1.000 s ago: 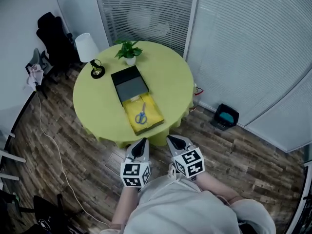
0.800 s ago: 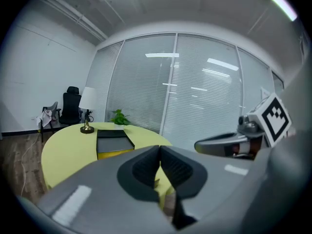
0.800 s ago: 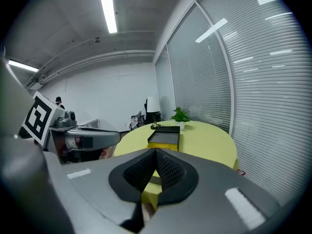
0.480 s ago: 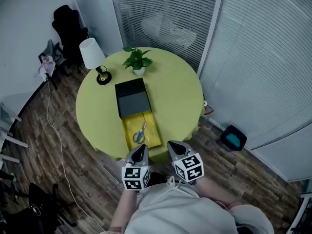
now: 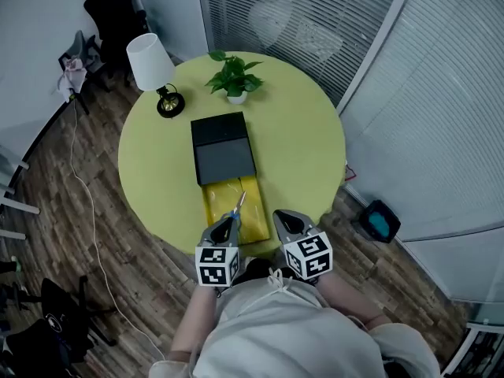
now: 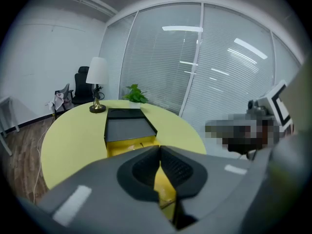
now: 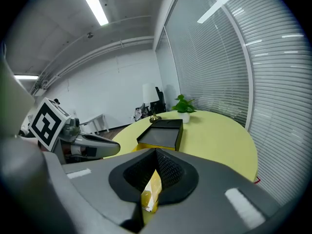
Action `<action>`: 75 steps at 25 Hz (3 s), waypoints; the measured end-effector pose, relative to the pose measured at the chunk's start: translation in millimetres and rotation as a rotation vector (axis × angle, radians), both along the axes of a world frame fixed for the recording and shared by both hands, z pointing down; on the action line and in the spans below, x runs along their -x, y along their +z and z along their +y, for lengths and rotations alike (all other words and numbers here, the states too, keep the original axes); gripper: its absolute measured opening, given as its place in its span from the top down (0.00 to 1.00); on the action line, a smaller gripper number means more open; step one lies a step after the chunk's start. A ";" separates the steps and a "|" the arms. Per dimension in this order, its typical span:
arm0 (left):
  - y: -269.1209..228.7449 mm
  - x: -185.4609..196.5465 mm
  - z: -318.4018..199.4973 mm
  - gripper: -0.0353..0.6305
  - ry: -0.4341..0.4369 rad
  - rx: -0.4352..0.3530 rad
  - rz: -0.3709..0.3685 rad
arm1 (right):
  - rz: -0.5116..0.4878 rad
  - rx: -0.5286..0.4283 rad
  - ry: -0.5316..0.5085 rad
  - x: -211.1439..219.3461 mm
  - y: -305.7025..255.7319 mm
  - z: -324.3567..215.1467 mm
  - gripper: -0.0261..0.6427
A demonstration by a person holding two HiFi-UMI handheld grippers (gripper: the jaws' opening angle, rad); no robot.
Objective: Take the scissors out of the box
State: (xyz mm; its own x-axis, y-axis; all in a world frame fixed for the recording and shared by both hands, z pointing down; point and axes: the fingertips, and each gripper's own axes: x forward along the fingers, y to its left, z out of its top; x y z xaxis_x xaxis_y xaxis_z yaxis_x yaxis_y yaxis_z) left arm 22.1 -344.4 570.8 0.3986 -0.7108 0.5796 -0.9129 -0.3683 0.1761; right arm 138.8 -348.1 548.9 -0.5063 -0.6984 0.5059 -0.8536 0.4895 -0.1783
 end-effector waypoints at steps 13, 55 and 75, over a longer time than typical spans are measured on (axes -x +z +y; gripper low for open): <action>112.5 9.6 -26.1 0.84 0.040 0.331 -0.199 | 0.010 0.152 -0.130 18.3 61.3 -56.5 0.96; 120.8 7.2 -33.2 0.81 0.066 0.444 -0.251 | 0.020 0.165 -0.136 -15.6 67.3 -82.2 0.96; -78.3 7.7 -77.9 0.81 -0.128 -0.137 -0.044 | -0.019 -0.040 -0.158 7.8 -20.1 -106.3 0.96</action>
